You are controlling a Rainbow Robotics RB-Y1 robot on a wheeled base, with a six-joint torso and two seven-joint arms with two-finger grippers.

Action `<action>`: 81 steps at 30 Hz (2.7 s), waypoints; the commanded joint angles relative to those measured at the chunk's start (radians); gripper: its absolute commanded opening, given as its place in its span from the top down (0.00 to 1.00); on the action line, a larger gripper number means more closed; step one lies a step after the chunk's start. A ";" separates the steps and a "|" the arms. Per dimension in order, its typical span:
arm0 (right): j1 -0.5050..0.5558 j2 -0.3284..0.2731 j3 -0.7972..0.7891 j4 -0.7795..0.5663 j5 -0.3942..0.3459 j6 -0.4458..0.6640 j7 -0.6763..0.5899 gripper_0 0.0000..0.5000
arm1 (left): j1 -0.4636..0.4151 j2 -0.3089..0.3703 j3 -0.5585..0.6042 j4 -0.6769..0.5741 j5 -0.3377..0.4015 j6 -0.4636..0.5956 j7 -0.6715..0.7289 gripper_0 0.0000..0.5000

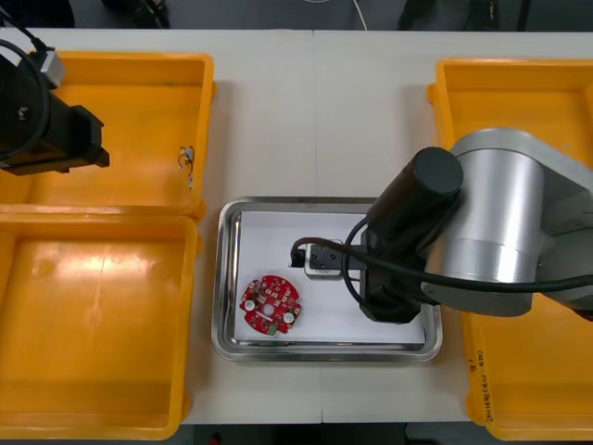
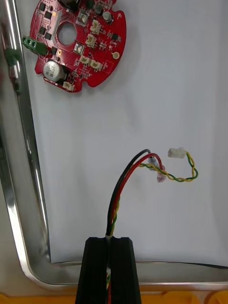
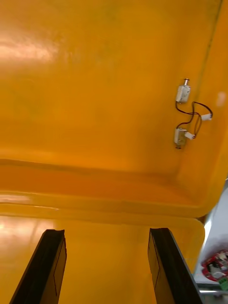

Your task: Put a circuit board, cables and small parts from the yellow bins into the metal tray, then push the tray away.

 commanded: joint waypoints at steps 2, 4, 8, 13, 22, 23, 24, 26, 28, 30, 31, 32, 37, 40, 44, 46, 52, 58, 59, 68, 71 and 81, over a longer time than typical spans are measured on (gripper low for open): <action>0.005 0.031 0.074 0.032 0.058 -0.055 0.002 1.00 | -0.041 0.054 0.044 0.026 -0.019 0.006 -0.117 0.00; 0.011 0.030 0.100 0.040 0.080 -0.076 -0.003 1.00 | -0.040 0.052 0.044 0.030 -0.037 0.006 -0.119 0.00; 0.030 0.030 0.133 0.040 0.117 -0.087 -0.004 1.00 | -0.041 0.054 0.044 0.044 -0.042 0.006 -0.120 0.00; 0.062 0.027 0.140 0.040 0.127 -0.087 0.002 1.00 | -0.041 0.048 0.044 0.046 -0.042 0.006 -0.122 0.00; 0.107 -0.005 0.173 0.040 0.174 -0.161 0.004 1.00 | -0.041 0.017 0.043 0.046 -0.041 0.006 -0.125 0.00; 0.110 -0.007 0.188 0.040 0.193 -0.175 0.001 1.00 | -0.043 0.016 0.039 0.046 -0.042 0.006 -0.125 0.00; 0.110 -0.005 0.194 0.040 0.203 -0.182 -0.001 1.00 | -0.046 0.014 0.038 0.046 -0.044 0.005 -0.125 0.00; 0.114 -0.005 0.209 0.042 0.232 -0.204 -0.009 1.00 | -0.057 0.005 0.024 0.046 -0.056 0.005 -0.128 0.00; 0.116 -0.002 0.212 0.046 0.233 -0.210 -0.013 1.00 | -0.063 -0.006 0.013 0.046 -0.073 0.005 -0.128 0.00; 0.116 -0.002 0.214 0.054 0.235 -0.210 -0.015 1.00 | -0.069 -0.021 0.000 0.046 -0.093 0.005 -0.128 0.00; 0.116 -0.002 0.216 0.060 0.235 -0.211 -0.015 1.00 | -0.071 -0.030 -0.008 0.046 -0.105 0.005 -0.128 0.00; 0.116 -0.002 0.217 0.066 0.235 -0.216 -0.015 1.00 | -0.074 -0.041 -0.016 0.046 -0.116 0.004 -0.128 0.00; 0.123 -0.010 0.217 0.088 0.236 -0.251 -0.010 1.00 | -0.078 -0.073 -0.045 0.052 -0.146 -0.014 -0.122 0.00; 0.130 -0.016 0.217 0.088 0.244 -0.265 -0.012 1.00 | -0.081 -0.087 -0.062 0.063 -0.154 -0.036 -0.117 0.00; 0.130 -0.025 0.217 0.088 0.244 -0.267 -0.013 1.00 | -0.084 -0.113 -0.068 0.084 -0.176 -0.076 -0.117 0.00; 0.130 -0.028 0.217 0.088 0.244 -0.267 -0.015 1.00 | -0.089 -0.124 -0.073 0.093 -0.176 -0.099 -0.117 0.00; 0.130 -0.025 0.217 0.088 0.244 -0.267 -0.019 0.91 | -0.106 -0.153 -0.108 0.119 -0.206 -0.154 -0.113 0.00; 0.130 -0.019 0.217 0.088 0.250 -0.268 -0.026 0.50 | -0.107 -0.176 -0.111 0.150 -0.225 -0.209 -0.116 0.00; 0.130 -0.018 0.217 0.088 0.252 -0.268 -0.027 0.37 | -0.107 -0.179 -0.112 0.155 -0.226 -0.220 -0.117 0.00; 0.130 -0.013 0.212 0.088 0.259 -0.300 -0.036 0.00 | -0.123 -0.190 -0.168 0.199 -0.277 -0.280 -0.110 0.00; 0.130 -0.012 0.196 0.085 0.259 -0.300 -0.039 0.00 | -0.123 -0.199 -0.169 0.207 -0.291 -0.303 -0.108 0.00; 0.123 -0.010 0.111 0.016 0.258 -0.285 -0.064 0.00 | -0.124 -0.233 -0.169 0.234 -0.337 -0.372 -0.105 0.00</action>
